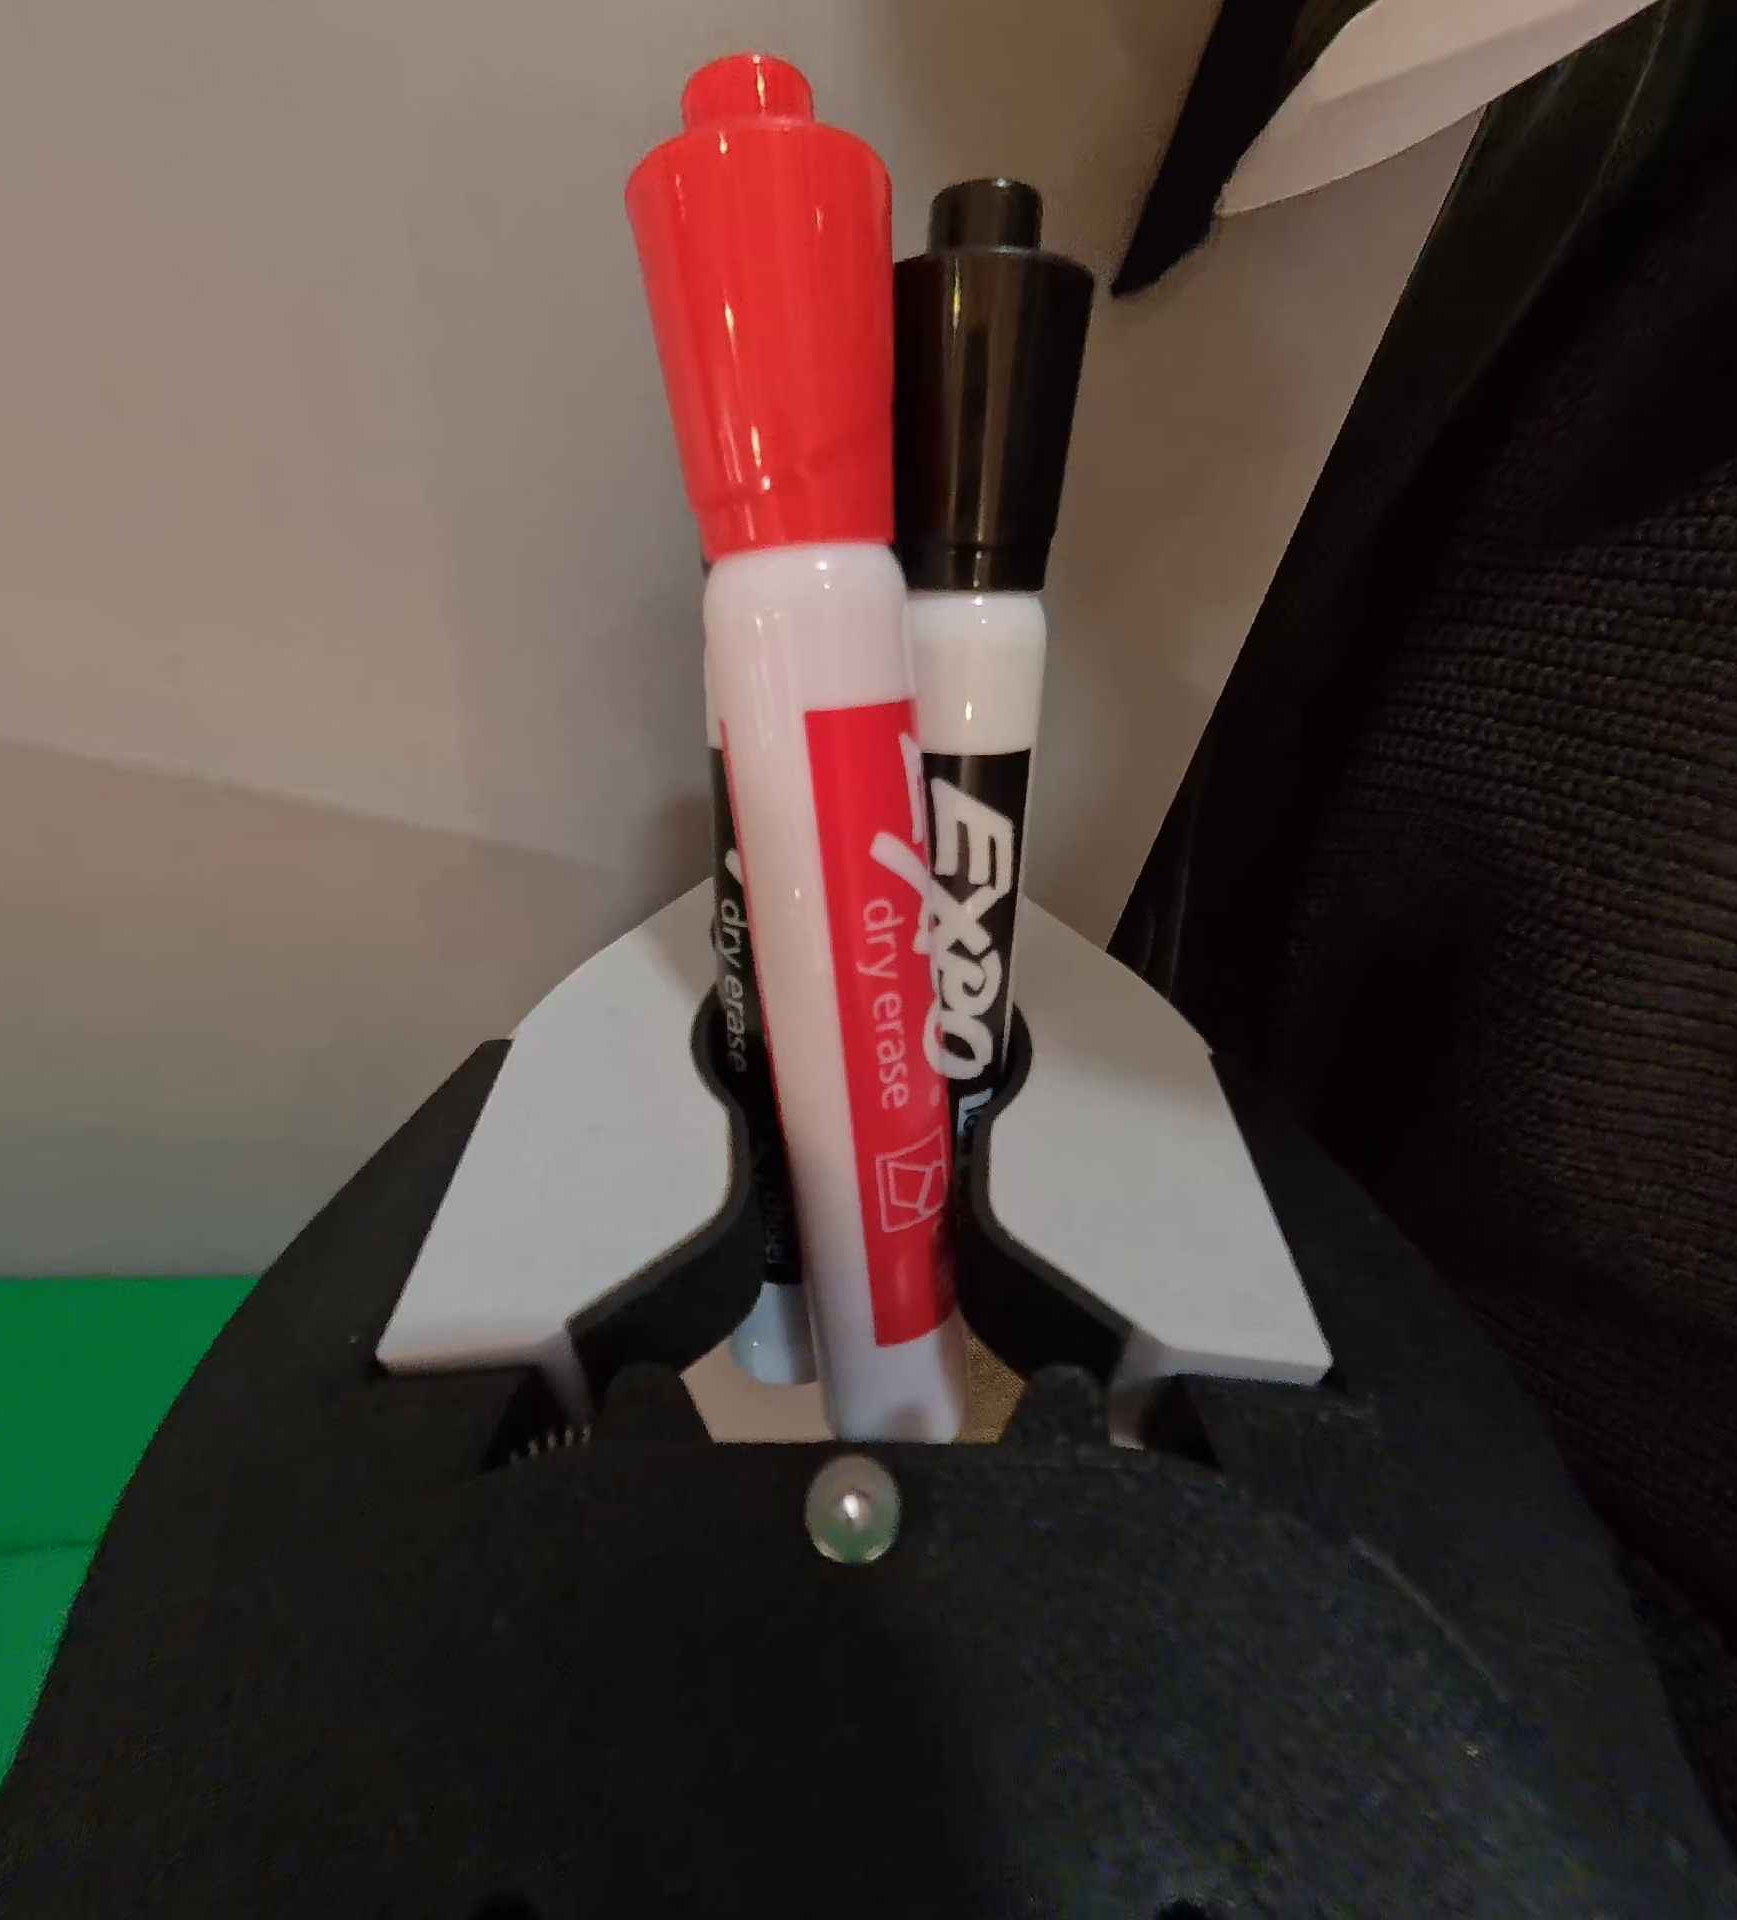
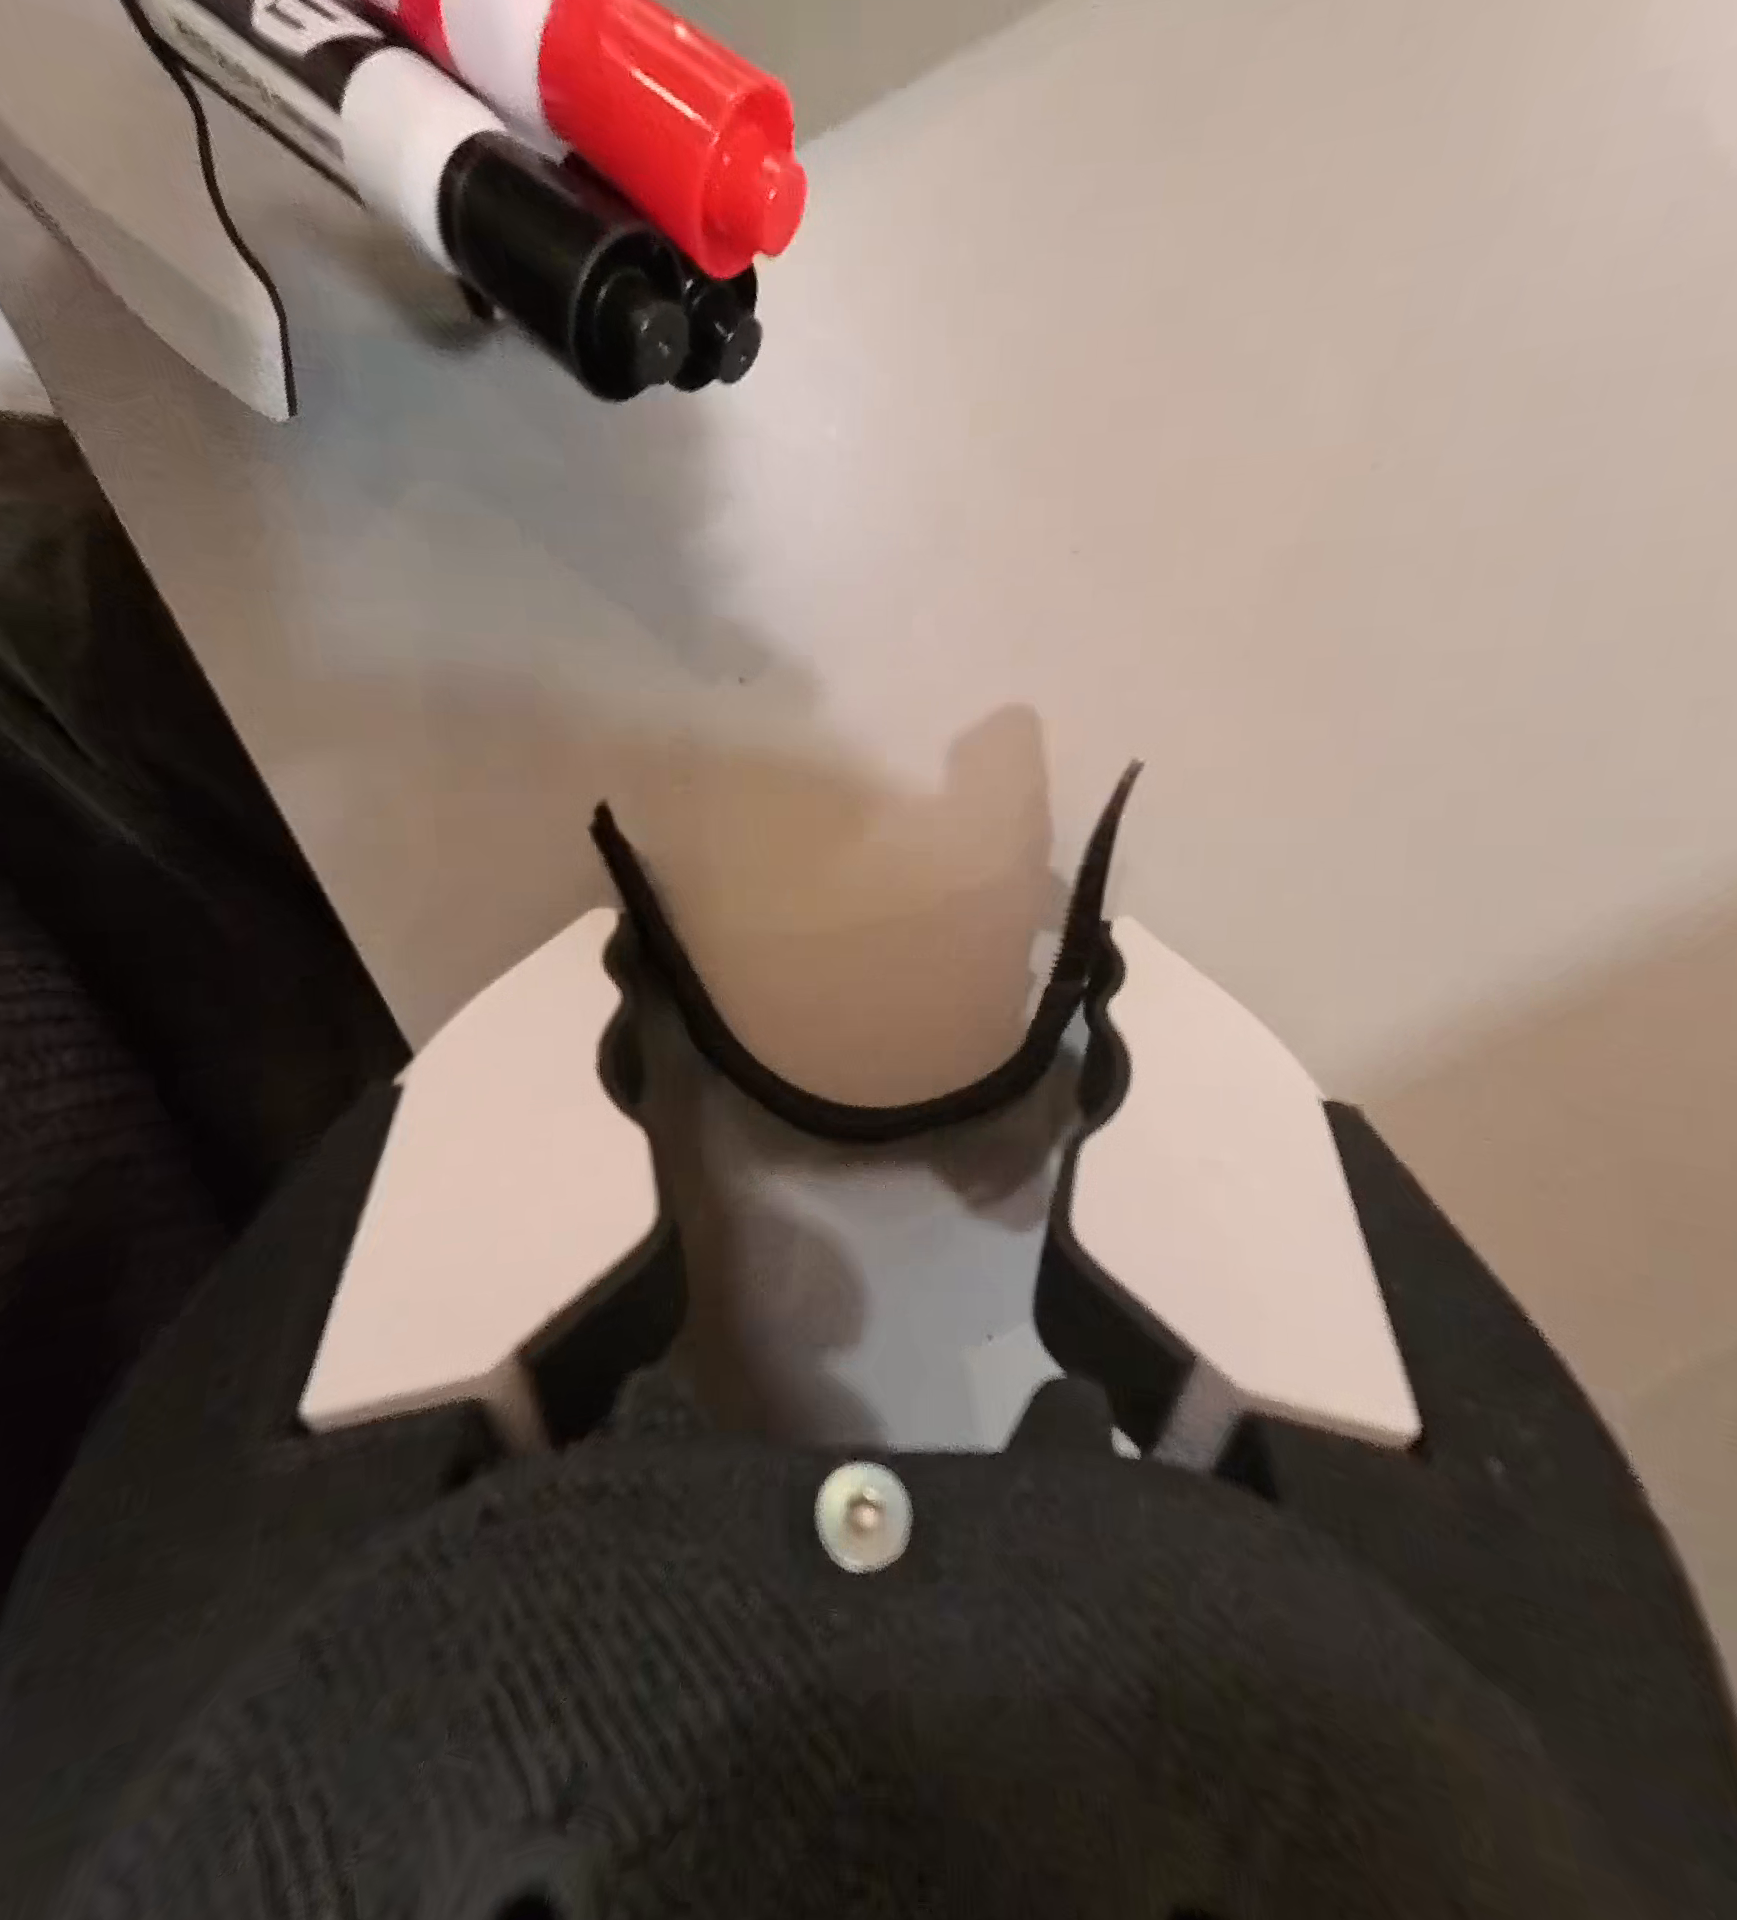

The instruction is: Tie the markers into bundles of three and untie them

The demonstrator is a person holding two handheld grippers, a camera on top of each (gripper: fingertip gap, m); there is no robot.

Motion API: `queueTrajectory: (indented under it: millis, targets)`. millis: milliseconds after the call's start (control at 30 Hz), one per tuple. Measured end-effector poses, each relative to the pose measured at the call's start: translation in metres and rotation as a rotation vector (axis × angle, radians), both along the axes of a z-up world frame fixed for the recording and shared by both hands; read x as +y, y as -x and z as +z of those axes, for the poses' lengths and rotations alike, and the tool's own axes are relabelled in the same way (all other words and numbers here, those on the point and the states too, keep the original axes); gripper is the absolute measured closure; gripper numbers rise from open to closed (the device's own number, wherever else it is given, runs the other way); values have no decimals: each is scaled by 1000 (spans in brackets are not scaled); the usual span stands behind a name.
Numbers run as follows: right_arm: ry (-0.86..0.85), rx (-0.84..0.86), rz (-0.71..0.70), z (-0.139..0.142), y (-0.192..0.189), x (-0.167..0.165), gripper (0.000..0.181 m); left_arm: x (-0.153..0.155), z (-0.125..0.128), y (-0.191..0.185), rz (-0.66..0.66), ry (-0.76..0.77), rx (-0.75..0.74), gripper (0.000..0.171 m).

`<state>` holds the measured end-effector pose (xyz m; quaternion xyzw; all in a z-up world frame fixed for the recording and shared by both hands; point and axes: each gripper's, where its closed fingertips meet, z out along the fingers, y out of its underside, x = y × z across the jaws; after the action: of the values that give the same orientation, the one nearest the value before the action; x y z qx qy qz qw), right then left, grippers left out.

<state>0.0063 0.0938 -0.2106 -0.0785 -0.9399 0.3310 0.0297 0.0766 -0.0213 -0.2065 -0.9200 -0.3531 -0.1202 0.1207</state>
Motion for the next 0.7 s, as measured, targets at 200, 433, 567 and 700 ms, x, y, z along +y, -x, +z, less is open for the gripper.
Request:
queueTrajectory:
  millis: [200, 433, 567, 700]
  targets:
    - [10, 11, 24, 5, -3, 2, 102, 0, 0, 0, -3, -3, 0, 127]
    - [17, -5, 45, 4, -8, 0, 109, 0, 0, 0, -11, -9, 2, 127]
    - [107, -78, 43, 12, -15, -8, 111, 0, 0, 1, -23, -17, 9, 127]
    - [244, -145, 31, 30, -19, -16, 115, -1, 1, 1, -23, -26, 12, 127]
